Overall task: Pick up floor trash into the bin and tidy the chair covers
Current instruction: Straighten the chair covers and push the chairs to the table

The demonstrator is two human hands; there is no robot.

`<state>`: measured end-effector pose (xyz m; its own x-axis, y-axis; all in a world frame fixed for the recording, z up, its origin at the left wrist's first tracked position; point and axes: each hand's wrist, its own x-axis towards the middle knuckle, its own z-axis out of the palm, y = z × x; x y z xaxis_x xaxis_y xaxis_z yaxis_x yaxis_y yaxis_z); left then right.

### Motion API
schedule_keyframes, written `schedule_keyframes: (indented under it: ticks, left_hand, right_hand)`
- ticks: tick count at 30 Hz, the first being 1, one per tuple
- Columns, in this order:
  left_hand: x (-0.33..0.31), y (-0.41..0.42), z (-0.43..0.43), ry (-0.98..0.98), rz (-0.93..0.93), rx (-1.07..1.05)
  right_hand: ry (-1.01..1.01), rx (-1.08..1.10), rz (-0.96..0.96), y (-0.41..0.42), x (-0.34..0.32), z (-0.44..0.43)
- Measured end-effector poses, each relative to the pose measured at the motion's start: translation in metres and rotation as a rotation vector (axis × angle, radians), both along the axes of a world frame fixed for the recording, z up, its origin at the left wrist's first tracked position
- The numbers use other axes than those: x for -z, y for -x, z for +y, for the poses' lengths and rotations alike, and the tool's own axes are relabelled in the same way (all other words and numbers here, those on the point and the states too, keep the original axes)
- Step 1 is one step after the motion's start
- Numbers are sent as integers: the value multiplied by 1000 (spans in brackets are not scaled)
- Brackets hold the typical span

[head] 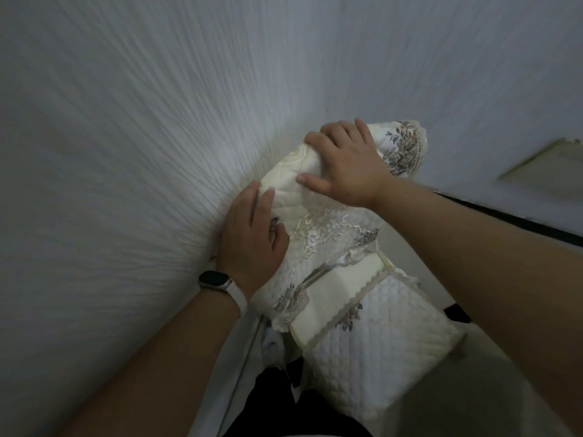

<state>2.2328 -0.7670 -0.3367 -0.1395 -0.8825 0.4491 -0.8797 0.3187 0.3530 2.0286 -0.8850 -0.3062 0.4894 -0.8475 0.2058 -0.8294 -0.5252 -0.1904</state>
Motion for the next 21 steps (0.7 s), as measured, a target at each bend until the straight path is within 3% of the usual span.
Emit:
schedule_keyframes:
  ticks: [9,21]
  left_hand:
    - [-6,10,-15,-126,-33,-38]
    - [-25,25,5,-314,196,-185]
  right_hand:
    - [-40,36,29,8,-5,-9]
    - [-100,36,37,15,-15,26]
